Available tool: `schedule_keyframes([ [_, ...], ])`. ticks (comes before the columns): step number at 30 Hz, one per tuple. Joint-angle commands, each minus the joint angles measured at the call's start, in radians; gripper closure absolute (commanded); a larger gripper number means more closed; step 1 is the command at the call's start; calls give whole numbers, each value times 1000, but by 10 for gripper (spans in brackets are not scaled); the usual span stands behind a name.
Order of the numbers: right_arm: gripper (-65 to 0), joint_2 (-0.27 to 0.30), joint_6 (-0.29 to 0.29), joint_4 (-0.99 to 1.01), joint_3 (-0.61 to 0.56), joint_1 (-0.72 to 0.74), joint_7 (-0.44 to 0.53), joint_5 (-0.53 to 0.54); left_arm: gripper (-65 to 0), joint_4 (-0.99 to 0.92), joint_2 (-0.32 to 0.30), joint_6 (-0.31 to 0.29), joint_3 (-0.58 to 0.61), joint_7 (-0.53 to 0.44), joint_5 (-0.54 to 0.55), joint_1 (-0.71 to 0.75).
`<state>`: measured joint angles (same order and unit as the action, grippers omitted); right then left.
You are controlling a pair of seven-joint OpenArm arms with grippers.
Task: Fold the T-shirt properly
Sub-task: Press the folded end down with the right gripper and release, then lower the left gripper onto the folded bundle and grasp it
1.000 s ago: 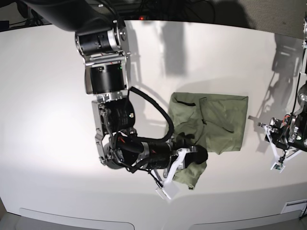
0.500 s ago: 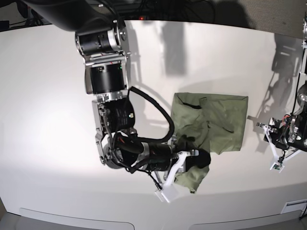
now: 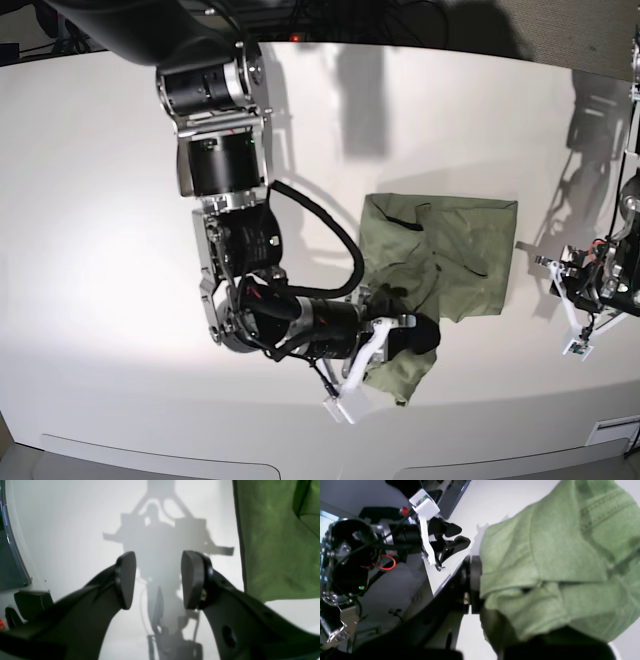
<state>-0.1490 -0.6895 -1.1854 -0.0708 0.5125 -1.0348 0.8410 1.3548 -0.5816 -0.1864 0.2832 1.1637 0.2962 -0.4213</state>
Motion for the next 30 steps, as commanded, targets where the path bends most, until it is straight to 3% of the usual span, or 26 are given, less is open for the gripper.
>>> schedule_keyframes([
  [1,0,-8,-9,-15,-19,35,26,31,-294,17,-14,3,-7,-5,-8,-28],
  [5,0,-8,-9,-15,-102,36,27,13,-294,17,-15,3,-7,-5,-18,-28],
  [11,-6,-8,-9,-15,-176,35,84,-56,-295,17,-29,4,-7,-6,-157,-29],
  [15,-265,-8,-9,-15,-179,32,154,-37,-294,17,-53,4,-8,-6,-176,-31],
  [17,-319,-8,-9,-15,-179,30,159,23,-295,17,-68,4,-7,-7,-175,-31],
  [25,-319,-8,-9,-15,-179,34,-2,261,-295,17,-121,14,-8,-10,-174,-31],
  [28,-319,-8,-9,-15,-178,35,-27,298,-294,17,-123,55,-8,-10,-173,-31],
  [30,-319,-8,-9,-15,-177,40,-19,267,-295,17,-122,85,-7,-10,-172,-31],
])
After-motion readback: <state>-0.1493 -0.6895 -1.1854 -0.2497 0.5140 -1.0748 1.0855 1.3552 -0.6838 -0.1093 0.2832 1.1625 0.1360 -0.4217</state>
